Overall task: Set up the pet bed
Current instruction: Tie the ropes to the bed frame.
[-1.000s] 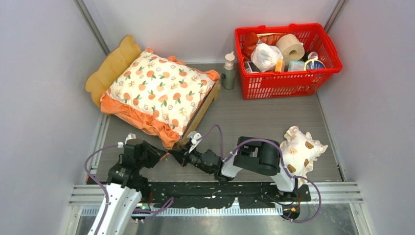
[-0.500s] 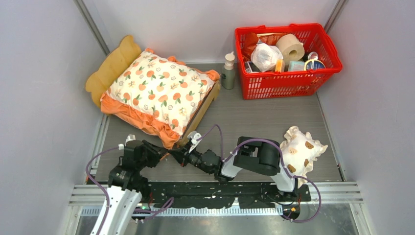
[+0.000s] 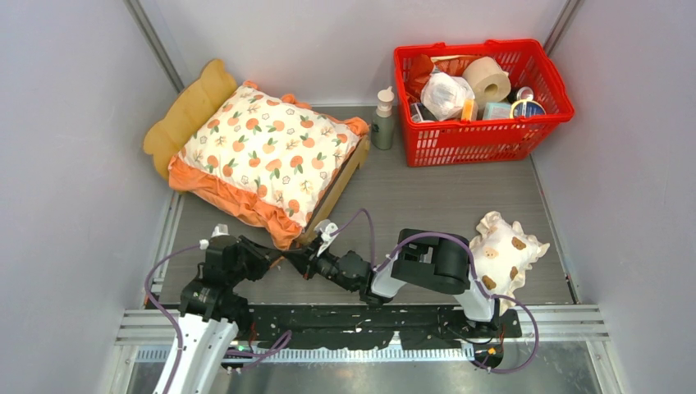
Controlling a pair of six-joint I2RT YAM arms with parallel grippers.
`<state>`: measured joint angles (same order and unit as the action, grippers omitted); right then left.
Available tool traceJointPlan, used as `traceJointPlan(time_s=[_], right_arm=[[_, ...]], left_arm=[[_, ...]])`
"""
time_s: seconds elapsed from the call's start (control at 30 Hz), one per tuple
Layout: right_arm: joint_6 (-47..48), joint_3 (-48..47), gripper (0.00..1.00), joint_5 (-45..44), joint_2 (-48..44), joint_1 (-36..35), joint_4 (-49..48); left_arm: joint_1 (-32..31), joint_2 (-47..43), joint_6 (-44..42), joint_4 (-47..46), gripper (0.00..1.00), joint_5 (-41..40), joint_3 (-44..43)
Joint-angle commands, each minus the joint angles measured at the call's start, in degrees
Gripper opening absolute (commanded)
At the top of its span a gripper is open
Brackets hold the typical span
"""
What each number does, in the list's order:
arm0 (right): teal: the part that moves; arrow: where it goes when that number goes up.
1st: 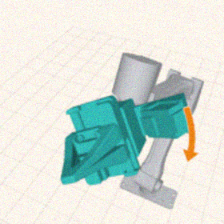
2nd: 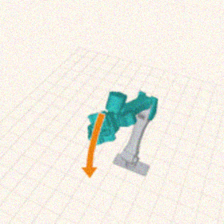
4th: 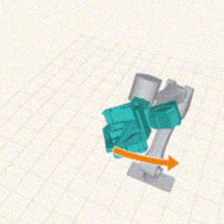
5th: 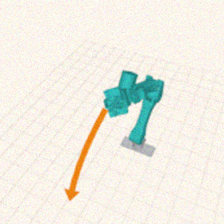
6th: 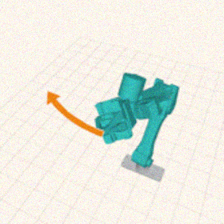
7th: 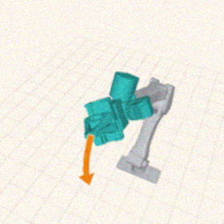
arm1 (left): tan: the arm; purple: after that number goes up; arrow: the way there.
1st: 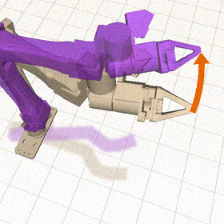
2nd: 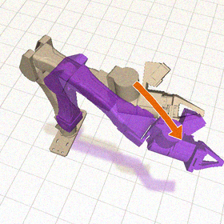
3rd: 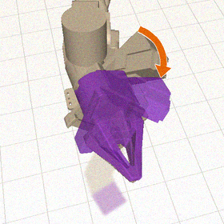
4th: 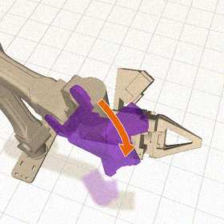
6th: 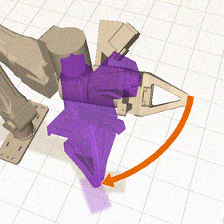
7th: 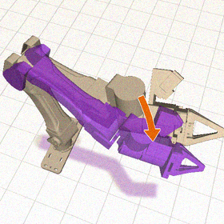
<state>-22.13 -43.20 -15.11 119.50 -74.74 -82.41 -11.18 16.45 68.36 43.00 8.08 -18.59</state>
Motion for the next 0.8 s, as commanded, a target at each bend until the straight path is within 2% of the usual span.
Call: traceJointPlan(time_s=[0.0, 0.1, 0.17, 0.2, 0.3, 0.47, 0.53, 0.63, 0.7, 0.77], right_arm=[[-0.85, -0.26, 0.05, -0.43, -0.57, 0.26, -3.46], [-0.94, -0.14, 0.05, -0.5, -0.6, 0.3, -3.67], [-0.97, -0.03, 0.05, -0.52, -0.59, 0.31, -3.78], [-0.93, 0.05, 0.05, -0.59, -0.59, 0.3, -3.84], [-1.05, 0.36, 0.05, -0.67, -0.73, 0.36, -4.18], [-1.35, 0.89, 0.05, -0.94, -0.63, 0.55, -4.75], [-1.57, 0.79, 0.05, -0.78, -0.47, 0.6, -4.77], [-1.8, 0.67, 0.05, -0.52, -0.35, 0.63, -4.77], [-1.8, 0.78, 0.05, -0.45, -0.41, 0.71, -4.78], [-1.74, 0.75, 0.05, -0.51, -0.43, 0.8, -4.78]], left_arm=[[-0.07, -0.8, 0.26, -2.55, 0.26, 3.24, 0.26], [-0.07, -0.89, 0.79, -3.85, 0.17, 2.78, 0.78], [-0.07, -1.14, 1.32, -5.0, 0.02, 3.12, 1.4], [-0.07, -1.34, 1.68, -5.63, 0.0, 3.09, 1.57], [-0.12, -0.98, 1.48, -4.77, 0.0, 2.09, 0.77], [-0.07, -0.11, 0.85, 2.71, 0.0, -5.48, -3.08], [-0.07, 0.6, -2.07, 2.93, 0.0, -7.49, -4.79], [-0.07, 1.43, -8.25, 5.53, 0.33, -13.4, -8.92], [-0.07, 2.2, -11.19, 7.26, 0.42, -15.33, -11.37], [-0.07, 2.87, -13.57, 8.24, 0.44, -14.46, -13.02]])
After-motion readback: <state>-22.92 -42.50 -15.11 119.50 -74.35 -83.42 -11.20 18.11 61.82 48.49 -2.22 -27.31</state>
